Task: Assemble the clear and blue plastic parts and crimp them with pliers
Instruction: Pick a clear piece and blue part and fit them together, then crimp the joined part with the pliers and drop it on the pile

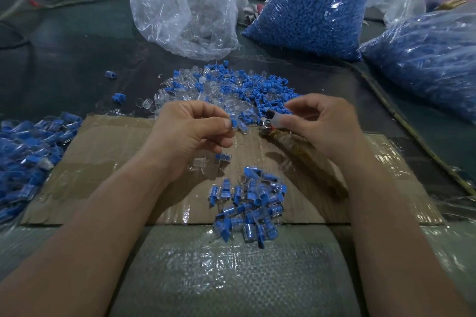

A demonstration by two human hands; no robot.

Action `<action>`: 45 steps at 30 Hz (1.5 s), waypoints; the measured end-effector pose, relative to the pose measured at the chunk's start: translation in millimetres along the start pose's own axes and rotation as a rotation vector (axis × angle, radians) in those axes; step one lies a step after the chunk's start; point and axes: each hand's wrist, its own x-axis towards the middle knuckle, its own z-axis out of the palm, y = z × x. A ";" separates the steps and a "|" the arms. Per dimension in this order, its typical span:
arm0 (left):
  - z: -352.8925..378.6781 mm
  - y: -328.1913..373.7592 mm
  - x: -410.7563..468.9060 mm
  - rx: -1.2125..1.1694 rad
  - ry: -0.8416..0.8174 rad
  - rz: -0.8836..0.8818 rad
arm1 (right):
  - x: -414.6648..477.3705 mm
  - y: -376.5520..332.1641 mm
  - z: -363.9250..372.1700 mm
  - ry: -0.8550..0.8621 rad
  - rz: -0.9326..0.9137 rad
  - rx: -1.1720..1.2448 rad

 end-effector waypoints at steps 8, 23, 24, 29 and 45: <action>-1.4 -1.2 1.3 -0.019 0.015 -0.012 | 4.3 22.0 -20.7 -0.359 0.275 -0.393; -0.9 -0.1 0.9 -0.026 0.014 -0.005 | 5.4 12.8 -18.2 -0.353 0.328 -0.466; -1.0 -0.3 1.0 -0.035 0.015 -0.006 | 5.1 10.4 -15.8 -0.320 0.314 -0.470; -2.2 -2.3 2.7 -0.082 0.049 0.007 | 2.9 -0.5 -9.1 -0.239 0.250 -0.487; -0.6 -7.4 7.7 -0.169 0.121 0.194 | -7.0 -18.6 29.2 -0.166 -0.156 -0.316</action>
